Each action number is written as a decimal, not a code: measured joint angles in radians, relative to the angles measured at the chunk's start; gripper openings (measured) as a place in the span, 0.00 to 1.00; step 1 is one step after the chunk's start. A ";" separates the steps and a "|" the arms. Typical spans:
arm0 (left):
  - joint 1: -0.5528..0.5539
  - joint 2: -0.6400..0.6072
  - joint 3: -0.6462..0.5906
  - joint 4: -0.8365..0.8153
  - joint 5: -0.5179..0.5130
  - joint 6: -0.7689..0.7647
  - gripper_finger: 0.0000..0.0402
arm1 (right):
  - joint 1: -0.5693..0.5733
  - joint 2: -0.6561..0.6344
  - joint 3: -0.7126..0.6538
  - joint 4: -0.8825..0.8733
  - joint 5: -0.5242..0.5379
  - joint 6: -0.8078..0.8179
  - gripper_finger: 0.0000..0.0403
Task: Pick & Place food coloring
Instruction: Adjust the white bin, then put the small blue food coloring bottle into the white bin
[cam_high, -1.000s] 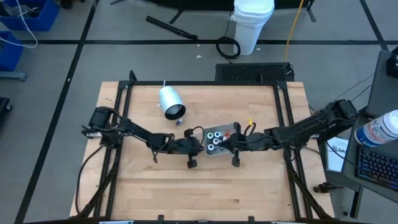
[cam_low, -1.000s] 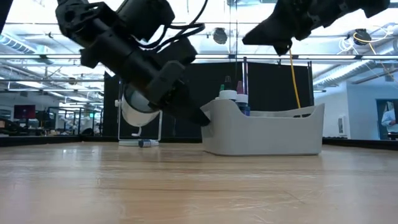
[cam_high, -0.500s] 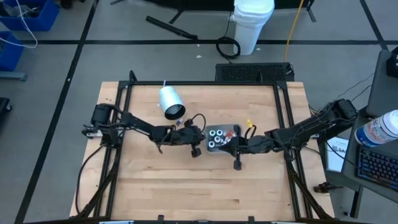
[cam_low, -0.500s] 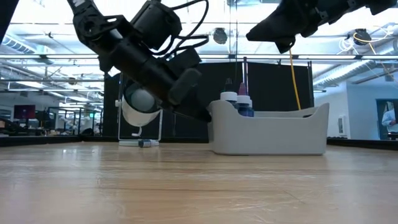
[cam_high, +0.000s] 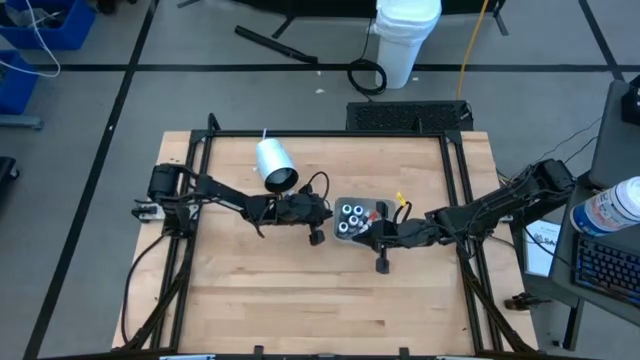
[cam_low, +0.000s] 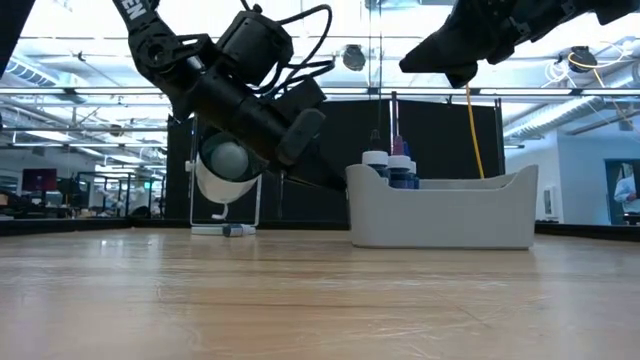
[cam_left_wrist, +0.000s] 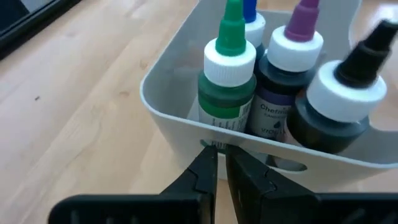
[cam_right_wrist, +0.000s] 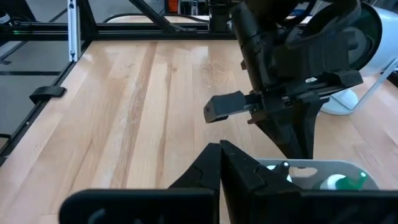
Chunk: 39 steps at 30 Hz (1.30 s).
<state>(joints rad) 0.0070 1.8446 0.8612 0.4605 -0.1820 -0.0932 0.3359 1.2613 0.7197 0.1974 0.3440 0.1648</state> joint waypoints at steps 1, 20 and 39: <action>-0.001 0.000 0.000 -0.008 -0.001 0.009 0.10 | 0.000 0.000 0.000 0.000 0.001 0.004 0.00; -0.296 -0.438 -0.105 -0.599 -0.564 -0.057 0.10 | -0.164 0.468 0.333 0.161 -0.140 -0.091 0.00; -0.580 -1.084 -0.515 -0.929 -0.820 -0.389 0.10 | -0.270 1.006 0.823 0.013 0.144 -0.090 0.00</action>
<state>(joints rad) -0.5728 0.7605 0.3463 -0.4683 -1.0024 -0.4818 0.0656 2.2672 1.5429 0.2106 0.4885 0.0748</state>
